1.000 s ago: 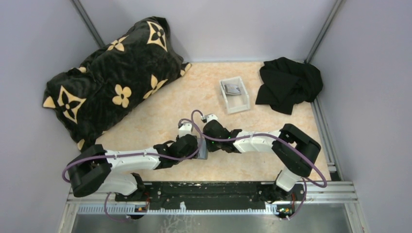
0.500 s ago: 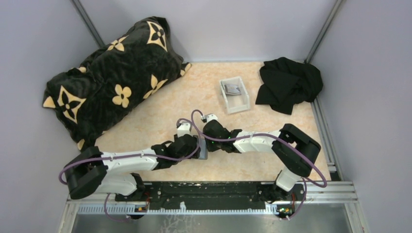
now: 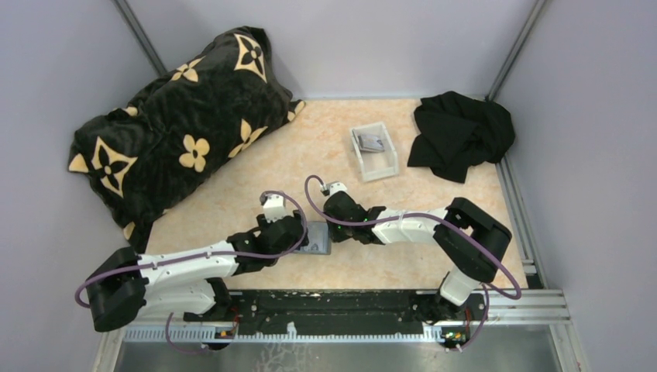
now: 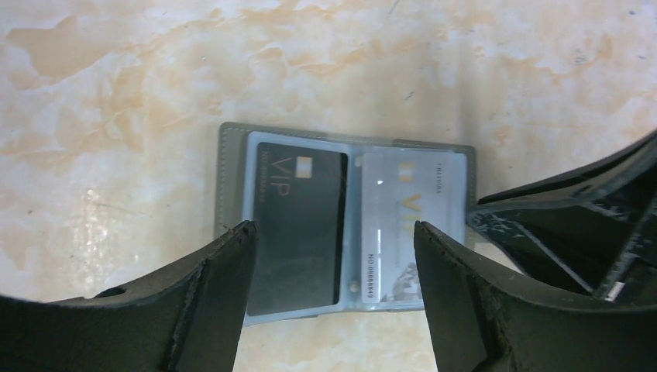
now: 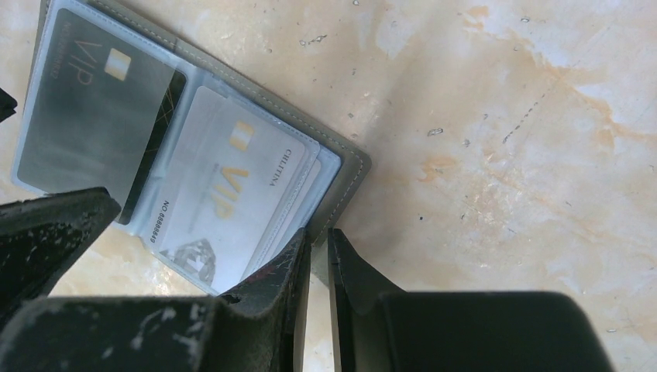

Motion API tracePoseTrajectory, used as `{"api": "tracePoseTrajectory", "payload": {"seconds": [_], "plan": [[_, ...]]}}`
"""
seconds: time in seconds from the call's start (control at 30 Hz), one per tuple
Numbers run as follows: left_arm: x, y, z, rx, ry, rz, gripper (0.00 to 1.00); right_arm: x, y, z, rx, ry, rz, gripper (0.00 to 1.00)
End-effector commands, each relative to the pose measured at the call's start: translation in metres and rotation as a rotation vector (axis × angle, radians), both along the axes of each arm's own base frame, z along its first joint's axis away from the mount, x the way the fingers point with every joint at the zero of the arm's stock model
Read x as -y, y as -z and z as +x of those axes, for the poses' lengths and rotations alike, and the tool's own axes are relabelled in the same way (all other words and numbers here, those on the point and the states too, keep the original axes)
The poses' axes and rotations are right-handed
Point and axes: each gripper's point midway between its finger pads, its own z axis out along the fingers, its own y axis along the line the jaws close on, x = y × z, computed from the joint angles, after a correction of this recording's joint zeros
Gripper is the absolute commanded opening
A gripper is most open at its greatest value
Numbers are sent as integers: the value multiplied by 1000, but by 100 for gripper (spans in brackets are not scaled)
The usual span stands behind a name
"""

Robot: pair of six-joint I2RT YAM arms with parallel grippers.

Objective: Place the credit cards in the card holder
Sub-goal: Insert the credit card into the card holder.

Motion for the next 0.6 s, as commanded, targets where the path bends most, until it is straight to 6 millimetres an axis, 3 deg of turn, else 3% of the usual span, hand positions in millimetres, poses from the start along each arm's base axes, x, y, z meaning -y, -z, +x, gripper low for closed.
{"api": "tracePoseTrajectory", "payload": {"seconds": [0.0, 0.27, 0.57], "plan": [[-22, 11, -1, -15, -81, 37, 80, -13, -7, 2, 20, -20, 29, 15], [-28, 16, -2, -27, -101, 14, 80, -12, -6, 1, 17, -23, 26, 15], [-14, 7, -1, -2, -51, -57, 79, -11, -5, 1, 15, -20, 22, 15]]}}
